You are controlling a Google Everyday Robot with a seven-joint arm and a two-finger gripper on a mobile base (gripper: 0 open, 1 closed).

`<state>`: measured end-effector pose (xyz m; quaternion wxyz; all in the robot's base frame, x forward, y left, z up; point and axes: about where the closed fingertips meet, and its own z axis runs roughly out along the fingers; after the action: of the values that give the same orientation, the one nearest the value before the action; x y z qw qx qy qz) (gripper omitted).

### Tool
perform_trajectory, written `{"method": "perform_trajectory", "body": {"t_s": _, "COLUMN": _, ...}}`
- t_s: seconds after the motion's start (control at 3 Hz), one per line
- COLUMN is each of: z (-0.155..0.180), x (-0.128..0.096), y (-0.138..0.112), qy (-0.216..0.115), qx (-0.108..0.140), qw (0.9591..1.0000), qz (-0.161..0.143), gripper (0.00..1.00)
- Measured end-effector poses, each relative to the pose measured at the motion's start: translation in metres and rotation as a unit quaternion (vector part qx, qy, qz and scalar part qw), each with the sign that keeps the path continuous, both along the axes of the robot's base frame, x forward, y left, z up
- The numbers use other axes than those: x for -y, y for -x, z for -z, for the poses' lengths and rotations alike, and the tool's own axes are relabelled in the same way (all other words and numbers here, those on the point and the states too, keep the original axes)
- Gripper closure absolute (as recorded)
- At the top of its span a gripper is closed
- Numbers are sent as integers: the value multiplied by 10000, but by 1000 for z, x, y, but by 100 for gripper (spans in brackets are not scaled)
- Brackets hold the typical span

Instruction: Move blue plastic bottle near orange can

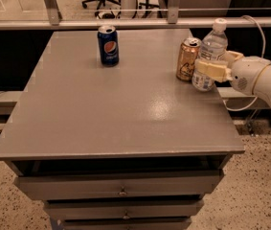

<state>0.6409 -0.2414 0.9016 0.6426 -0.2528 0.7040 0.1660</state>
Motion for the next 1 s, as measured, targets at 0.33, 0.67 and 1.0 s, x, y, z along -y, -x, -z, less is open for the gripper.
{"method": "perform_trajectory", "body": {"t_s": 0.33, "z": 3, "x": 0, "y": 1, "qy": -6, "qx": -52, "qw": 10000, "qz": -9, "gripper": 12}}
{"method": "perform_trajectory", "body": {"t_s": 0.67, "z": 6, "x": -2, "y": 2, "qy": -9, "qx": -90, "qw": 10000, "qz": -13, "gripper": 0}}
{"method": "perform_trajectory", "body": {"t_s": 1.0, "z": 6, "x": -2, "y": 2, "qy": -9, "qx": -91, "qw": 10000, "qz": -14, "gripper": 0}}
